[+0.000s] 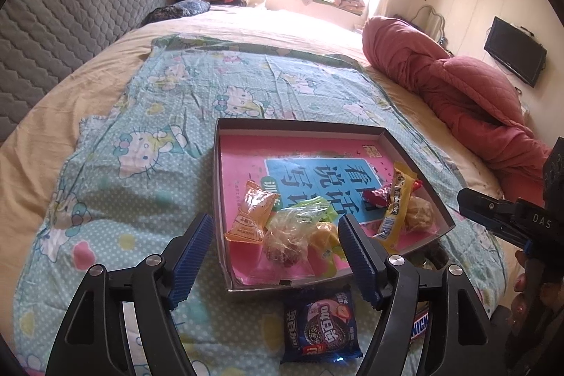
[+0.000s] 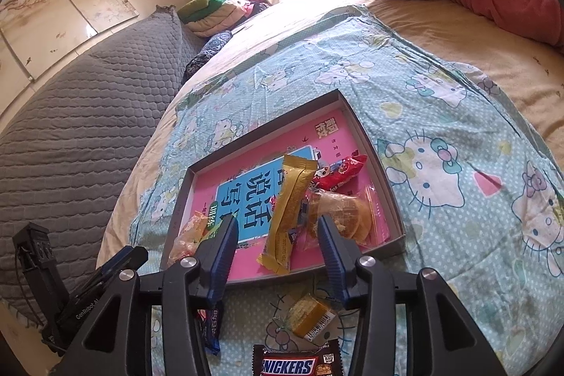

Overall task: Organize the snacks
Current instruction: 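Withdraw both grippers from the tray toward the snacks beside it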

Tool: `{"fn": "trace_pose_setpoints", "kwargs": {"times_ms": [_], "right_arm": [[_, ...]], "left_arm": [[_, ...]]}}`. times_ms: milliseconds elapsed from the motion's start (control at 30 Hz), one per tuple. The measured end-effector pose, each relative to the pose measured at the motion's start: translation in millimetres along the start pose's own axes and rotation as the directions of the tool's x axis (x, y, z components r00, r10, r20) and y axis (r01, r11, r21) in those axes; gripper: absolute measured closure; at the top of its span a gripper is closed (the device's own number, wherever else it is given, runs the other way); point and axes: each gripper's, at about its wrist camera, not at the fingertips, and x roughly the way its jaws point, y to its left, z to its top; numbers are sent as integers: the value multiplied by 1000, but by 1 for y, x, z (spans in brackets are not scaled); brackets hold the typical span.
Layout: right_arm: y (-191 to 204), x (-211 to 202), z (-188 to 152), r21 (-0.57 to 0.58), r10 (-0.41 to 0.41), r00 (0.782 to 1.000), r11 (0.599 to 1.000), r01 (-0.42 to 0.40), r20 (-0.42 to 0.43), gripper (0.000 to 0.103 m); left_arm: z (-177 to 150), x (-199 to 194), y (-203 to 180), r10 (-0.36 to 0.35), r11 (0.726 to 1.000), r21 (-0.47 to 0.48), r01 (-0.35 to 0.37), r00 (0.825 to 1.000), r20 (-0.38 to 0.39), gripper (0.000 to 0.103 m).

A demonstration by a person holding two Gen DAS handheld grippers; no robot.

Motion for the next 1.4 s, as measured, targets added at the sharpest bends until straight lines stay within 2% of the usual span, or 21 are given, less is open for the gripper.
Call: {"fn": "trace_pose_setpoints", "kwargs": {"times_ms": [400, 667, 1400], "right_arm": [[5, -18, 0, -80, -1, 999, 997, 4, 36, 43], [10, -34, 2, -139, -10, 997, 990, 21, 79, 40], [21, -54, -8, -201, 31, 995, 980, -12, 91, 40]], "left_arm": [[-2, -41, -2, 23, 999, -42, -20, 997, 74, 27], [-6, -51, -10, 26, 999, -47, -23, 998, 64, 24], [-20, -60, -29, 17, 999, -27, -16, 1000, 22, 24]]}}
